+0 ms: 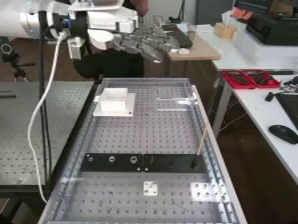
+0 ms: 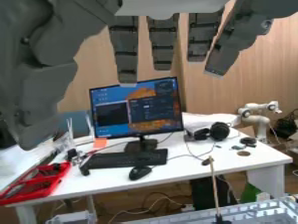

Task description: Grab the drill bit and place it in the clear container

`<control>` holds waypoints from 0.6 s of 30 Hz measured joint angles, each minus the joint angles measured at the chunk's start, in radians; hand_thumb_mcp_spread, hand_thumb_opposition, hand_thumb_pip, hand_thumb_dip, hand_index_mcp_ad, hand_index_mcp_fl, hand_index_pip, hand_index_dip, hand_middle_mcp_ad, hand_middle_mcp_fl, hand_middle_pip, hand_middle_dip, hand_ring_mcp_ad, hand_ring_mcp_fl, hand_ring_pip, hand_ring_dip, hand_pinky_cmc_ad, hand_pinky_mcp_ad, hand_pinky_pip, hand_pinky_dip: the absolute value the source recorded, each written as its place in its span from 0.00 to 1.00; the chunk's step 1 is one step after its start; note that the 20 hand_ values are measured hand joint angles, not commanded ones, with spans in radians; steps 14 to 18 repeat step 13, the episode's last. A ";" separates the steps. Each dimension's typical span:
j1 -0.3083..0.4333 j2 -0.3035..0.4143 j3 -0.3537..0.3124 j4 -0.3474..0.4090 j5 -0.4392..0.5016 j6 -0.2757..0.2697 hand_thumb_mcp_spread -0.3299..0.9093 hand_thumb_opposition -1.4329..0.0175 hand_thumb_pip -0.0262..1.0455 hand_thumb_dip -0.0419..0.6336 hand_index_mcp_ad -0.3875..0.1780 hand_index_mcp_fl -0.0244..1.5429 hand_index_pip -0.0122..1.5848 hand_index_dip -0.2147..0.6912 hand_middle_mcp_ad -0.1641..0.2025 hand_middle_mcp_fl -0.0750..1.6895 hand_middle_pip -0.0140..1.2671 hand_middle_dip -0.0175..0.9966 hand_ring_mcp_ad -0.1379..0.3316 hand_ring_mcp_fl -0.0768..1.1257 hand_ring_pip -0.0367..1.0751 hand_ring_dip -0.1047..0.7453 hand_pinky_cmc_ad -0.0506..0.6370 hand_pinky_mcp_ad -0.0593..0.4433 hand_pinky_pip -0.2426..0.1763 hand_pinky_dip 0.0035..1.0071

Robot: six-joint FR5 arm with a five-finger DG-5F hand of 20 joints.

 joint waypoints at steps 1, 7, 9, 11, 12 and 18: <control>0.004 0.003 -0.005 0.004 0.004 -0.002 0.47 0.52 0.44 0.23 0.56 0.19 0.06 0.63 0.70 0.07 0.11 0.21 0.69 0.06 0.12 0.20 0.53 0.42 0.37 0.51; 0.022 0.021 -0.029 0.032 0.029 -0.030 0.46 0.53 0.37 0.14 0.57 0.18 0.06 0.66 0.69 0.07 0.11 0.21 0.70 0.06 0.12 0.20 0.53 0.45 0.37 0.53; 0.025 0.024 -0.032 0.035 0.037 -0.028 0.46 0.53 0.35 0.14 0.59 0.18 0.06 0.66 0.70 0.07 0.11 0.21 0.72 0.06 0.12 0.20 0.53 0.44 0.37 0.53; 0.028 0.025 -0.034 0.036 0.044 -0.031 0.46 0.53 0.35 0.14 0.59 0.18 0.06 0.66 0.70 0.07 0.11 0.21 0.72 0.06 0.12 0.20 0.53 0.48 0.36 0.53; 0.031 0.027 -0.036 0.036 0.053 -0.045 0.46 0.53 0.35 0.14 0.59 0.19 0.06 0.66 0.70 0.07 0.12 0.21 0.72 0.06 0.12 0.20 0.53 0.47 0.37 0.53; 0.033 0.028 -0.037 0.036 0.058 -0.054 0.46 0.53 0.34 0.14 0.59 0.19 0.06 0.66 0.70 0.08 0.12 0.21 0.72 0.06 0.12 0.20 0.53 0.49 0.36 0.53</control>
